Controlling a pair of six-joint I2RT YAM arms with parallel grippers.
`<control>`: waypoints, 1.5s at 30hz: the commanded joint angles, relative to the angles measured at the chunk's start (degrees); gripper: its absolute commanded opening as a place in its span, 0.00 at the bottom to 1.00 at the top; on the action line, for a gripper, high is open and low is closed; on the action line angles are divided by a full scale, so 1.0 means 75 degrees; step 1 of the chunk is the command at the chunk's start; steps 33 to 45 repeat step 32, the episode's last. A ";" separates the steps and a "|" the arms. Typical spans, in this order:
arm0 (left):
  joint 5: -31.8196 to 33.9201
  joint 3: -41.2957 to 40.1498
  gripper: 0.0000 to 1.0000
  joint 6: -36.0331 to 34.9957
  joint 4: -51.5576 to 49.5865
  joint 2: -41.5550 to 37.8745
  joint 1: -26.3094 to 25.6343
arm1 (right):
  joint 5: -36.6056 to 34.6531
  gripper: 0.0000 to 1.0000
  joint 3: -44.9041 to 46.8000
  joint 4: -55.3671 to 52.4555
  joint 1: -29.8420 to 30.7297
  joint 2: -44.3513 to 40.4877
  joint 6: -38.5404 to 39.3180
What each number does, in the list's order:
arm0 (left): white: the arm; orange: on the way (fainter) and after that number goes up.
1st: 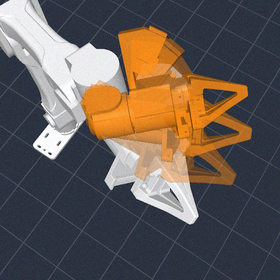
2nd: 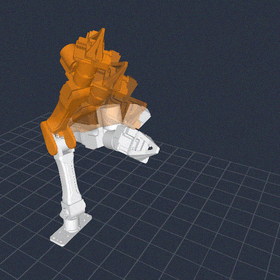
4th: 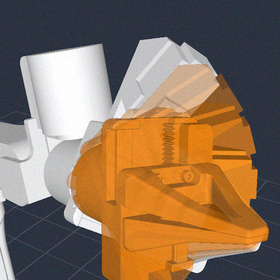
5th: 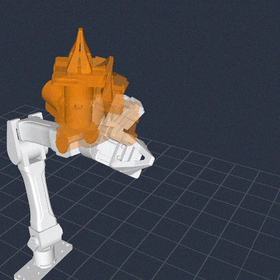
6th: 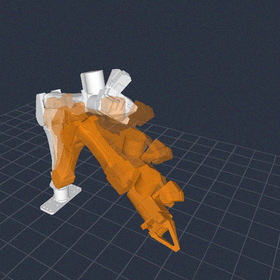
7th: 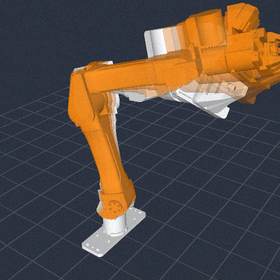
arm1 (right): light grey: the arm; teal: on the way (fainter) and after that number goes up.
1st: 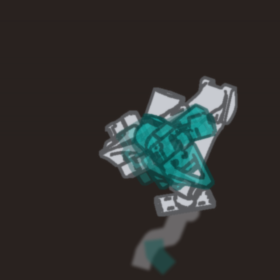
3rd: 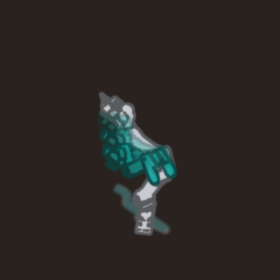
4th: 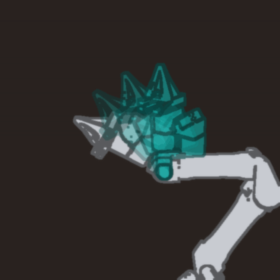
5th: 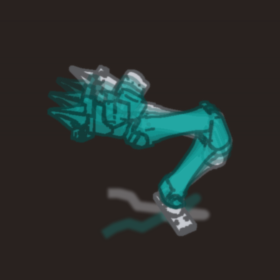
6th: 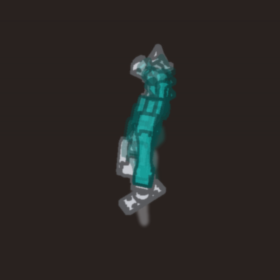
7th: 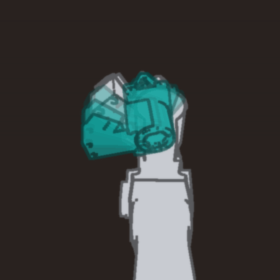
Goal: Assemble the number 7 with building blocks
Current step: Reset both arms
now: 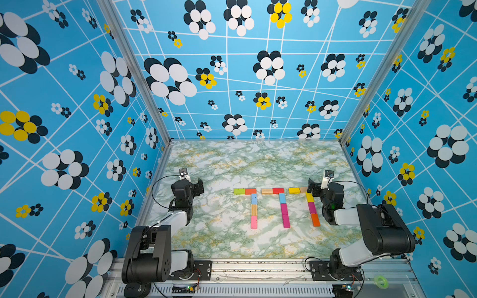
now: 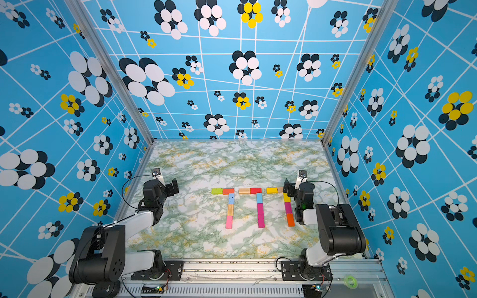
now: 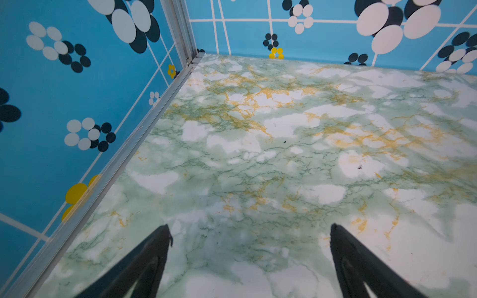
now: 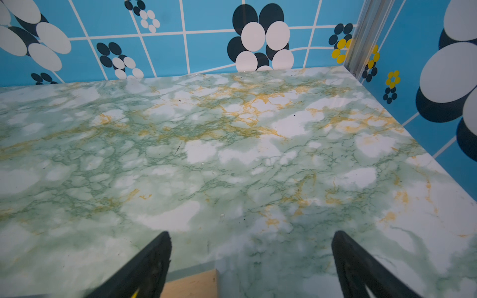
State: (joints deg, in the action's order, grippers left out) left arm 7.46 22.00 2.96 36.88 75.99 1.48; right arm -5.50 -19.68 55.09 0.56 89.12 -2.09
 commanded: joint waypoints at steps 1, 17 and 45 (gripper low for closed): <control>-0.0419 -0.0253 0.99 -0.0162 0.1320 0.0253 -0.0343 | -0.0077 0.99 -0.0012 0.0283 -0.0048 -0.0003 0.0079; -0.0007 -0.0053 0.99 -0.0232 0.2140 0.1657 -0.0513 | -0.0325 0.99 -0.0278 -0.0237 -0.0044 -0.0008 -0.0014; -0.0187 -0.0026 0.99 -0.0243 0.2045 0.1636 -0.0466 | -0.0332 0.99 -0.0270 -0.0225 -0.0040 0.0000 -0.0010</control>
